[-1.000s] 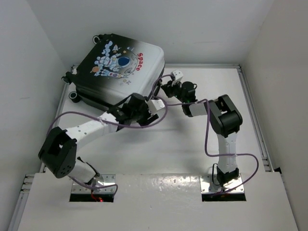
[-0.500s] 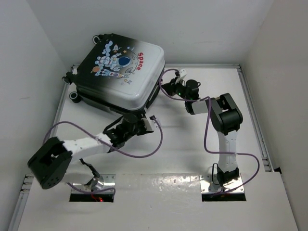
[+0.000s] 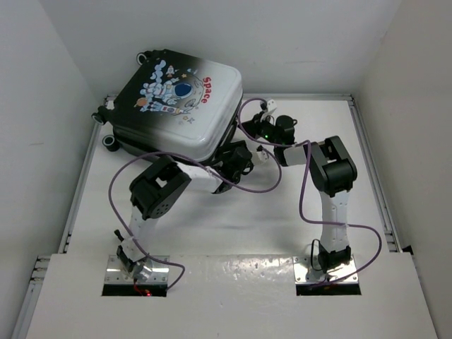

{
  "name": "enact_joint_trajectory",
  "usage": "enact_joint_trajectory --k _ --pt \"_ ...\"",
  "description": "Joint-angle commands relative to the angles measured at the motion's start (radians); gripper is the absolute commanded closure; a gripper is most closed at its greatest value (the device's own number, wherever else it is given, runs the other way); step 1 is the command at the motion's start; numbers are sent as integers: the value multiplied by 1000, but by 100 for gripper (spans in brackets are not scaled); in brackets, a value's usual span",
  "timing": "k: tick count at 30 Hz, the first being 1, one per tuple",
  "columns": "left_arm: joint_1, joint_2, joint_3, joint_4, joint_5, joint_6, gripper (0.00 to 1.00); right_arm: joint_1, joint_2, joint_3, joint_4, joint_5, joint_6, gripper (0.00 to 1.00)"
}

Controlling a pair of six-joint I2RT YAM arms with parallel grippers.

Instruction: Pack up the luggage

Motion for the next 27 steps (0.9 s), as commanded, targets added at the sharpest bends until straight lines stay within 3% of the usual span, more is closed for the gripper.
enact_joint_trajectory --k 1,6,14,20,21,25,27 --pt "11 64 102 -92 -149 -65 36 -78 -7 30 76 63 16 100" --pt "42 122 154 -158 -198 -56 36 -86 2 40 79 60 19 100" --pt "108 251 399 -567 -201 -283 35 -89 16 59 82 60 16 100" --pt "155 294 433 -652 -190 -343 35 -89 16 64 77 58 11 100" --pt "164 294 445 -682 -174 -360 37 -86 16 64 76 58 6 100" --pt "206 294 485 -793 -73 -424 66 -90 11 63 71 58 -1 100" --pt "215 294 485 -839 -34 -449 74 -90 13 64 67 60 -12 100"
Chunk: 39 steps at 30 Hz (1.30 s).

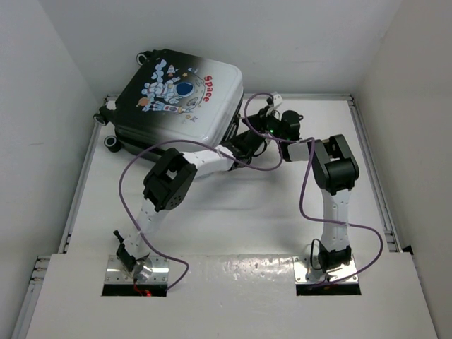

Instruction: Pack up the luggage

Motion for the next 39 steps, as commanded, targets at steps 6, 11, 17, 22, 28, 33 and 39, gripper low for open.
enact_joint_trajectory --k 6,11,17,22,28,33,39 --pt "197 65 -35 -269 107 -241 90 -40 1 19 52 128 -37 100" --pt "215 53 -72 -315 149 -241 100 -40 7 31 42 136 -54 100" --pt "243 -36 -207 -326 208 -186 100 -50 10 19 35 153 -112 100" --pt "272 -154 -372 -326 238 -94 100 -76 11 -3 34 179 -167 100" --pt "310 -304 -523 -315 258 51 100 -106 -4 -33 31 190 -210 100" --pt "319 -416 -668 -274 284 203 100 -112 -7 -55 32 200 -261 100" --pt "310 -534 -807 -220 293 317 100 -110 4 -47 43 254 -337 100"
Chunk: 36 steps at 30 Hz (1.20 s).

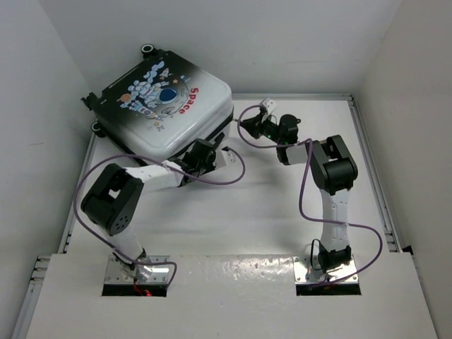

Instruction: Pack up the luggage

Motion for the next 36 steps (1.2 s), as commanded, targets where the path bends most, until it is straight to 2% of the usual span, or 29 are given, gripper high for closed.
enact_joint_trajectory --k 1,5,11,15,22,27,30,32,33,34,35,36 --pt "114 -12 -134 -373 -180 146 100 -129 -2 -9 -3 315 -141 100" --pt "114 -73 -203 -349 -180 224 100 -145 10 -6 15 315 -211 100" --pt "134 -187 -311 -318 -136 379 100 -160 68 87 24 281 -201 100" --pt "159 -207 -332 -293 -147 428 100 -158 152 233 -14 272 -144 100" --pt "200 -185 -323 -293 -147 473 100 -116 367 607 -94 284 -24 100" --pt "209 -187 -312 -306 -156 491 100 -57 468 755 -115 284 40 100" --pt "209 -211 -321 -316 -156 502 100 -30 499 782 -123 286 51 100" --pt "209 -225 -321 -316 -132 493 100 -17 461 728 -109 309 59 100" --pt "209 -237 -306 -316 -119 464 100 -17 447 703 -93 312 71 89" --pt "209 -237 -268 -316 -95 442 95 -16 427 674 -74 316 69 85" --pt "200 -246 -240 -316 -73 418 77 -22 347 573 -65 322 78 81" --pt "200 -247 -207 -332 -49 365 69 -30 315 534 -59 310 80 75"
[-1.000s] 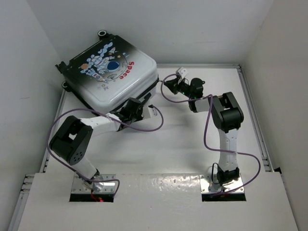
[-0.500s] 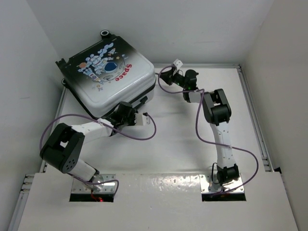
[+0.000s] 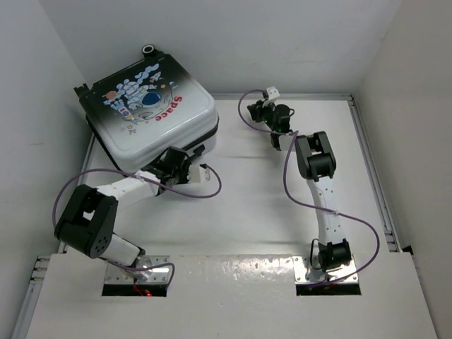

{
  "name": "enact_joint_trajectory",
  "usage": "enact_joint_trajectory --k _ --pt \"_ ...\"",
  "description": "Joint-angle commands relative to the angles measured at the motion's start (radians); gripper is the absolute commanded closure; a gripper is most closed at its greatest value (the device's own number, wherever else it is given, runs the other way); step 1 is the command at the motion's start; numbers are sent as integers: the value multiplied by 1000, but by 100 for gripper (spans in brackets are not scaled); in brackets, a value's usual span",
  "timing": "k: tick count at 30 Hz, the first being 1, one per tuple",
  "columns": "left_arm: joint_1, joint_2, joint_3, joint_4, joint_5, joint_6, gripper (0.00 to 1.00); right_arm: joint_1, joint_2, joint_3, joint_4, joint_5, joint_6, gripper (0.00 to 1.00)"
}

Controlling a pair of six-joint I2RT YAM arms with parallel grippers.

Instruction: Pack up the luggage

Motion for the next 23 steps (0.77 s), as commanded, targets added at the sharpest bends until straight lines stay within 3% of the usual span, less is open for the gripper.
enact_joint_trajectory --k 1,3,7,11,12,16,17,21,23 --pt "26 18 70 -208 -35 -65 60 1 -171 -134 81 28 28 72" --pt "-21 9 193 -208 -11 -157 35 -20 -313 -289 81 4 26 68" --pt "-120 32 433 -153 -26 -325 22 -75 -562 -498 0 -42 22 55" --pt "-186 84 709 -140 -63 -503 9 -120 -762 -589 -209 -73 5 47" --pt "-198 96 804 -164 -63 -532 0 -140 -850 -599 -300 -82 -1 44" --pt "-210 171 969 -296 -49 -642 0 -180 -983 -575 -591 -102 -32 22" --pt "-210 188 1013 -332 -49 -682 0 -187 -1019 -554 -736 -101 -33 17" --pt "-96 254 1077 -366 -29 -897 0 -276 -1116 -498 -935 -81 -67 1" --pt "-59 274 1086 -378 35 -977 0 -308 -1139 -501 -997 -58 -73 1"
